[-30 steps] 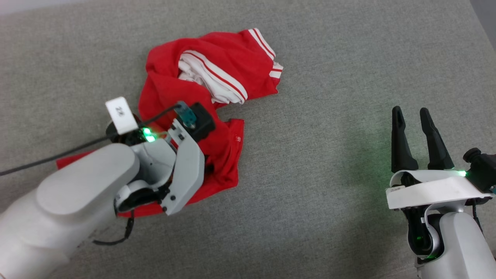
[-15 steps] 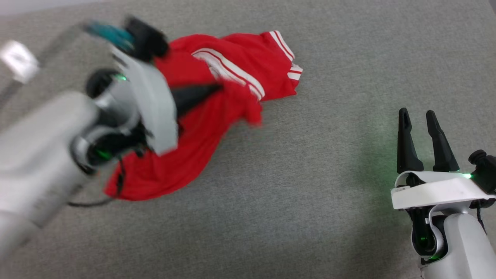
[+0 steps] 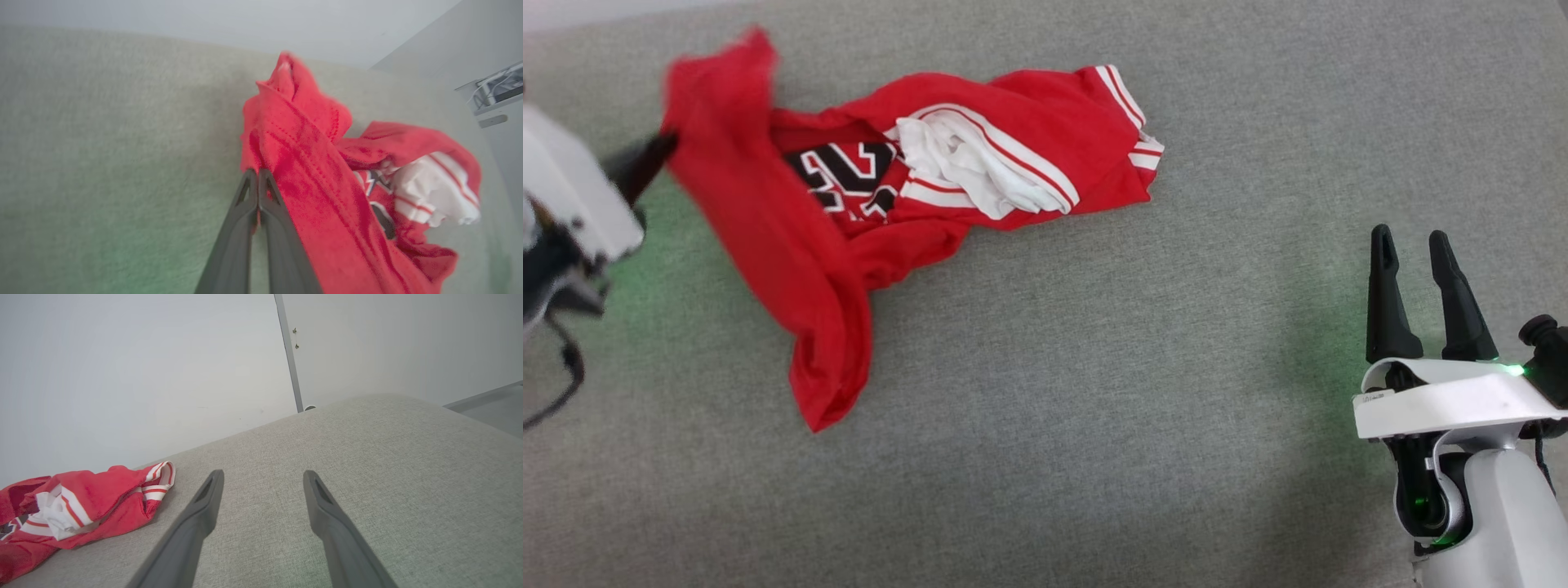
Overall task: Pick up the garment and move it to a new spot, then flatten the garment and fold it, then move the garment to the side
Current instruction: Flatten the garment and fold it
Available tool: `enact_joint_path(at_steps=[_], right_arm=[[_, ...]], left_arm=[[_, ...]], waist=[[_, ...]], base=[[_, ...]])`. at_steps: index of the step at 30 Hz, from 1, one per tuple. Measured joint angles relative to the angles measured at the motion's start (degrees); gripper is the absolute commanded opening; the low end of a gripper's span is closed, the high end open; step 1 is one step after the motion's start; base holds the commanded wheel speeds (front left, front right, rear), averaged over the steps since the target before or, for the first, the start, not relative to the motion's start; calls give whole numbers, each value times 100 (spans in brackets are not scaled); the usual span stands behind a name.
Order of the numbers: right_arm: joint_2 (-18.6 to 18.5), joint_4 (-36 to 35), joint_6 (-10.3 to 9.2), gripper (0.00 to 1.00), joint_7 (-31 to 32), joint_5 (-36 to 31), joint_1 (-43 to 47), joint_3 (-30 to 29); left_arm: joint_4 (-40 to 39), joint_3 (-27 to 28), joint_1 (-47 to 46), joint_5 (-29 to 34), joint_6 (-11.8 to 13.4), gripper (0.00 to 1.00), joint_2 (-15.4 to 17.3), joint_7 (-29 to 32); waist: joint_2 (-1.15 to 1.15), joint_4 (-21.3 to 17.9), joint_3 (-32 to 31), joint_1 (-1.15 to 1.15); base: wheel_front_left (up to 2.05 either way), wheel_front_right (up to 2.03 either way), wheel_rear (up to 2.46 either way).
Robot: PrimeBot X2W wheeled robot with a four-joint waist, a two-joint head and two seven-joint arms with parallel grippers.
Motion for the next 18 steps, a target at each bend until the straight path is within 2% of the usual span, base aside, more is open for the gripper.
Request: enact_joint_path(at_steps=[4, 11, 13, 14, 15, 16, 18], right_arm=[[0, -21, 0, 100, 0, -18, 3, -30], [0, -48, 0, 100, 0, -241, -4, -36], [1, -47, 0, 100, 0, -350, -19, 0], [0, -45, 0, 100, -1, -397, -29, 30], [0, -26, 0, 100, 0, -456, -41, 66], [0, 1, 0, 100, -1, -509, -65, 105], [-9, 76, 0, 100, -1, -678, -105, 248]], left_arm=[[515, -232, 304, 56, 34, 0, 9, 119], [938, -414, 325, 278, -221, 0, -201, 158], [990, -445, 269, 356, -276, 20, -270, 121], [1000, -461, 247, 400, -309, 45, -298, 76], [1002, -481, 243, 464, -326, 93, -316, -2], [996, -490, 243, 530, -348, 100, -338, -102], [928, -453, 246, 555, -381, 100, -359, -325]], waist=[[0, -34, 36, 0], [0, 18, 74, 0], [0, 52, 61, 0], [0, 69, 48, 0], [0, 86, 31, 0], [0, 104, 10, 0], [0, 144, -38, 0]], base=[[0, 0, 0], [0, 0, 0], [0, 0, 0], [0, 0, 0], [0, 0, 0], [0, 0, 0], [0, 0, 0]])
